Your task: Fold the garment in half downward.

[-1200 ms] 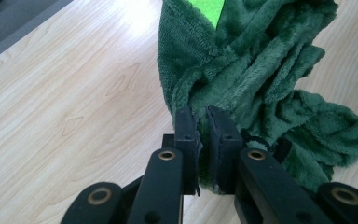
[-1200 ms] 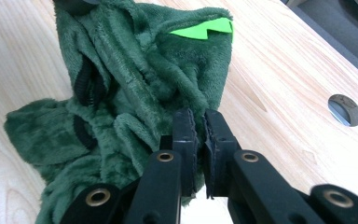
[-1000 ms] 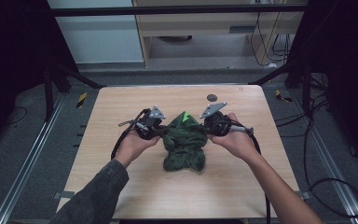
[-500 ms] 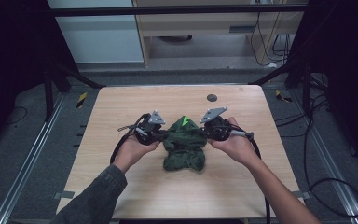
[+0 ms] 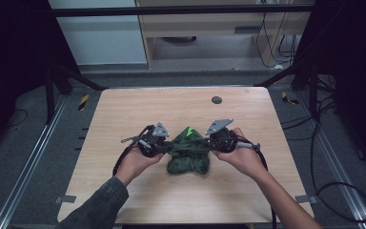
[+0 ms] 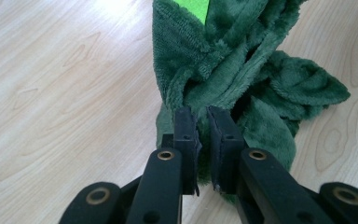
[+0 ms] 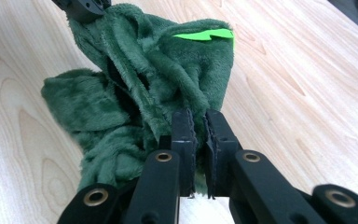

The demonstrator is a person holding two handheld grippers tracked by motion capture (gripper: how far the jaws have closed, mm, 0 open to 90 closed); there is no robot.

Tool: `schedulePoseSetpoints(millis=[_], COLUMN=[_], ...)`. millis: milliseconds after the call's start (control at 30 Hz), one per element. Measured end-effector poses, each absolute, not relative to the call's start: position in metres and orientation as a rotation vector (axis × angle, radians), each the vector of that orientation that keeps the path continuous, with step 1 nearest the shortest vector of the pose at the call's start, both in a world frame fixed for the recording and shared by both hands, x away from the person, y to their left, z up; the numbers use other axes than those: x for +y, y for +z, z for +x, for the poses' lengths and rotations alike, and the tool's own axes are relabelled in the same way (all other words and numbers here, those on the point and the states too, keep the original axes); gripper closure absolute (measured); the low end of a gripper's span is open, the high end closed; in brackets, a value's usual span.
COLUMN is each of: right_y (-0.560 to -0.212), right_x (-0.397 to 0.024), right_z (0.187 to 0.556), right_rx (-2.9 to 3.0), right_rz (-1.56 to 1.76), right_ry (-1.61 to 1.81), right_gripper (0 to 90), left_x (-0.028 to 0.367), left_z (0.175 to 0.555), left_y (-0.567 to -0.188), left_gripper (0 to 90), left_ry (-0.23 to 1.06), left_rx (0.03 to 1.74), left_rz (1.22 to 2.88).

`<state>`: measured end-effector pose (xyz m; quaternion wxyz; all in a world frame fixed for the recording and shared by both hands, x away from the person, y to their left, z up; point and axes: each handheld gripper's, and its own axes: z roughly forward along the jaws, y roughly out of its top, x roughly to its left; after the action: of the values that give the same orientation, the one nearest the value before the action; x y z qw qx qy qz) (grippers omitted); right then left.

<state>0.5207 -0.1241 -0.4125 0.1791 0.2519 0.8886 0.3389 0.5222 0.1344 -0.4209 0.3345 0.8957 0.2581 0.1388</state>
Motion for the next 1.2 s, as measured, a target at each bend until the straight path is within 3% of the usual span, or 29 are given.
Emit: schedulePoseSetpoints(millis=[633, 1200], right_y=[-0.439, -0.449], right_x=[-0.121, -0.123], right_z=[0.494, 0.479], right_rx=[2.541, 2.556], right_rz=[0.683, 0.676], right_ry=[0.956, 0.974], right_gripper=[81.5, 74.8], left_x=[0.134, 0.135], left_z=[0.501, 0.491], left_y=[-0.452, -0.462], left_gripper=[80.6, 72.3], left_ry=[0.369, 0.358], left_rx=[0.671, 0.679], left_rz=[2.34, 2.319])
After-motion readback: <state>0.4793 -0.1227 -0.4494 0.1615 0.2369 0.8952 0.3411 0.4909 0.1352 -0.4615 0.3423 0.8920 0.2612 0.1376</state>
